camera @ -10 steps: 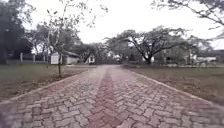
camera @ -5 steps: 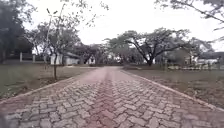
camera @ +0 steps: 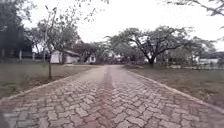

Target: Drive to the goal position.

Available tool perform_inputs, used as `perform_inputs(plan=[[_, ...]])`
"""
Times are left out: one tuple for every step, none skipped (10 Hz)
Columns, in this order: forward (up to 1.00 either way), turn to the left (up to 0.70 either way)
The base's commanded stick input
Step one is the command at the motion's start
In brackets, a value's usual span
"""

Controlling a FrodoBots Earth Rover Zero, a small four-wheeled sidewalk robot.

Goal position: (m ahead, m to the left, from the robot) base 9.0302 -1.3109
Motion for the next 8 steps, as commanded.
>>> perform_inputs(plan=[[0.7, 0.0], [0.7, 0.0], [0.7, 0.0], [0.7, 0.0], [0.7, 0.0], [0.7, 0.0], [0.7, 0.0], [0.7, 0.0]])
